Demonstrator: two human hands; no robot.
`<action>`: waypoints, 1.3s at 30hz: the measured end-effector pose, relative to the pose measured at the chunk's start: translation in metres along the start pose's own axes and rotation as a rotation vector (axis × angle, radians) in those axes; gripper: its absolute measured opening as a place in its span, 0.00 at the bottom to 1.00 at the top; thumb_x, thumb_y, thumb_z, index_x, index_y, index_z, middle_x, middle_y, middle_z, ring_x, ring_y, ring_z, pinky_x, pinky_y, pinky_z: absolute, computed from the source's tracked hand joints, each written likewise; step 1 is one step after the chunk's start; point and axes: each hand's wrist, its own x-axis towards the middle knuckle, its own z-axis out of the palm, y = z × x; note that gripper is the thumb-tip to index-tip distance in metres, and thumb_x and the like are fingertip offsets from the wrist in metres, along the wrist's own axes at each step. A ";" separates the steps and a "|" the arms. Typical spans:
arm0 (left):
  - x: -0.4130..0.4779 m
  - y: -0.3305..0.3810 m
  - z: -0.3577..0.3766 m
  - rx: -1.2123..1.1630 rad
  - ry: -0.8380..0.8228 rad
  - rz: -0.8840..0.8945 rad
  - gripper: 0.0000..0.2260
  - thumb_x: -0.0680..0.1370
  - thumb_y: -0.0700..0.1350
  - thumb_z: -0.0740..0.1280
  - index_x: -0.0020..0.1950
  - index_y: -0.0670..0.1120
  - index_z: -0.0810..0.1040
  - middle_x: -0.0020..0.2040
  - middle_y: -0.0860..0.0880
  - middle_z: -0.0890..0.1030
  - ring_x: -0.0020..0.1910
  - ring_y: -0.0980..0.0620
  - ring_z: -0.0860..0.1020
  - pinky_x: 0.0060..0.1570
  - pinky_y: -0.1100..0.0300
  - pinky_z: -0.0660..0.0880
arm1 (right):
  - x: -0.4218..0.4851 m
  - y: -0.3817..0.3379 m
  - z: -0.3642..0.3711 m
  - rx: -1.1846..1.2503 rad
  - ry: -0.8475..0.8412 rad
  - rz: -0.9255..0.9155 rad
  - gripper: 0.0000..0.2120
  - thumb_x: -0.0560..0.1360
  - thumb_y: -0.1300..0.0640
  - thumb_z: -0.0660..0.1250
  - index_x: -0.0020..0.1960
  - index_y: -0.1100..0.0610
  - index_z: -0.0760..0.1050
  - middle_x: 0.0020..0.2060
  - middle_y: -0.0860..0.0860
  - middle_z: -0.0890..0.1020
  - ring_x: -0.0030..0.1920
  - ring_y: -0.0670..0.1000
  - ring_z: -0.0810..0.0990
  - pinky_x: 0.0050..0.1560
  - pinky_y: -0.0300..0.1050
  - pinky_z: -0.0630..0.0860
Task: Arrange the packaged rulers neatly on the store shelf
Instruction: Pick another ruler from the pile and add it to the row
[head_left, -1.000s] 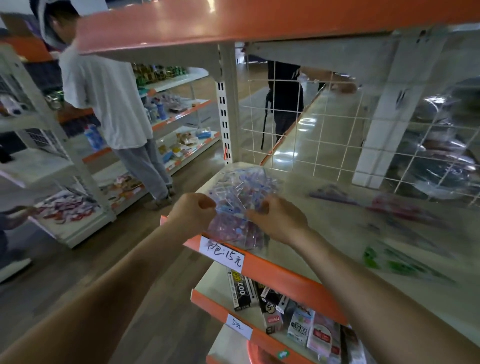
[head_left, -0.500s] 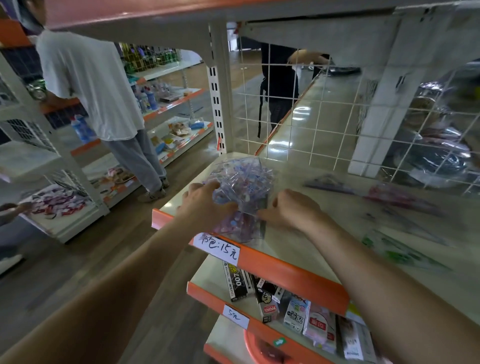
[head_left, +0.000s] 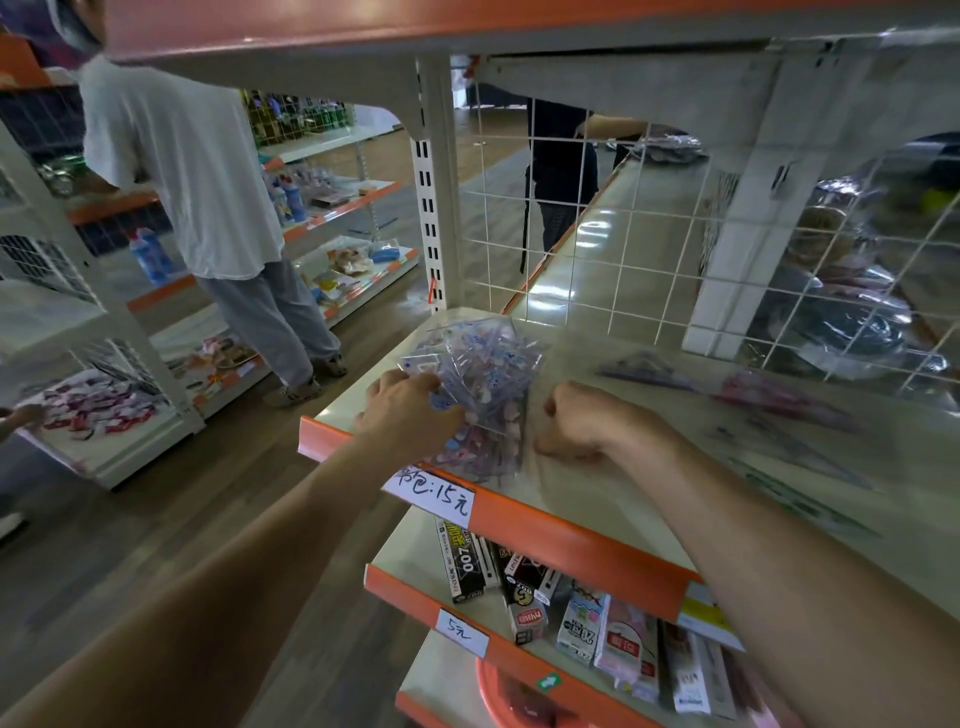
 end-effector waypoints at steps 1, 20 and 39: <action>0.000 -0.001 0.001 -0.002 0.010 0.000 0.25 0.75 0.59 0.65 0.70 0.54 0.68 0.72 0.45 0.63 0.71 0.42 0.60 0.67 0.41 0.64 | -0.003 0.001 -0.001 -0.019 0.009 0.003 0.11 0.79 0.56 0.61 0.57 0.58 0.75 0.51 0.58 0.77 0.51 0.56 0.78 0.29 0.38 0.63; 0.004 0.002 -0.003 0.051 -0.079 0.049 0.20 0.74 0.57 0.66 0.65 0.54 0.71 0.67 0.44 0.65 0.62 0.40 0.70 0.57 0.44 0.75 | 0.034 -0.003 0.024 0.575 0.035 0.264 0.12 0.76 0.56 0.62 0.35 0.59 0.71 0.18 0.55 0.73 0.16 0.50 0.68 0.22 0.34 0.64; 0.009 0.004 -0.011 0.072 -0.116 0.054 0.20 0.72 0.60 0.68 0.61 0.56 0.74 0.64 0.45 0.68 0.61 0.42 0.70 0.58 0.45 0.73 | 0.034 0.027 0.010 1.211 0.071 0.233 0.03 0.74 0.59 0.68 0.43 0.58 0.77 0.33 0.53 0.82 0.31 0.47 0.80 0.31 0.37 0.72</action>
